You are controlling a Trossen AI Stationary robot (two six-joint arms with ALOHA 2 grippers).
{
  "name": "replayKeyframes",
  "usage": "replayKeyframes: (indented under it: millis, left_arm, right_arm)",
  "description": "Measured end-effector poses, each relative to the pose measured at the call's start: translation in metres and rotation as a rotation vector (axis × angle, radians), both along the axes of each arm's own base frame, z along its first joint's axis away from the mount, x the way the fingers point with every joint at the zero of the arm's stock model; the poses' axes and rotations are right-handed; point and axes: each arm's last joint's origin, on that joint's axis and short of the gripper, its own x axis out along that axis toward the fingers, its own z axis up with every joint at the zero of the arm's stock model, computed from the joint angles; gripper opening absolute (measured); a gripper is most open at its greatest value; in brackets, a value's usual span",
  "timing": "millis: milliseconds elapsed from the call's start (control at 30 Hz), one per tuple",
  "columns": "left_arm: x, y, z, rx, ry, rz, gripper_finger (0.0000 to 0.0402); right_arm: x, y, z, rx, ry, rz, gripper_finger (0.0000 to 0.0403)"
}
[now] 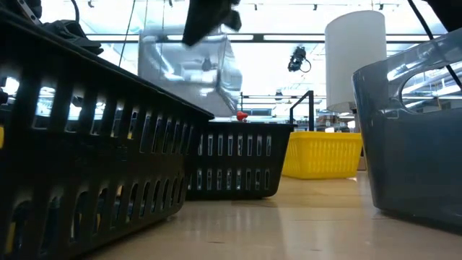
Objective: Stack baskets on shelf by color
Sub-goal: Stack the top left gray bin into the top right gray bin
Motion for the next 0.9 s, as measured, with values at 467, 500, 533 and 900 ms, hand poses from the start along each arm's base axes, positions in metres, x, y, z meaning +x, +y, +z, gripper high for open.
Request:
replayKeyframes:
  millis: [467,500,533,900]
  left_arm:
    - [0.000,0.000,0.000,0.000,0.001,0.000,0.0038]
    - [0.000,0.000,0.000,0.000,0.001,0.000,0.0036]
    - [0.000,0.000,0.000,0.000,0.000,0.000,0.0035]
    - [0.000,0.000,0.000,0.000,0.000,0.000,0.0036]
  right_arm:
    - [-0.046,0.011,0.055,-0.034,0.018,-0.176,0.0006]
    - [-0.050,0.010,0.057,-0.040,0.022,-0.215,0.0006]
    - [-0.054,0.009,0.058,-0.052,0.032,-0.257,0.0006]
    - [-0.068,0.009,0.056,-0.067,0.021,-0.541,0.0005]
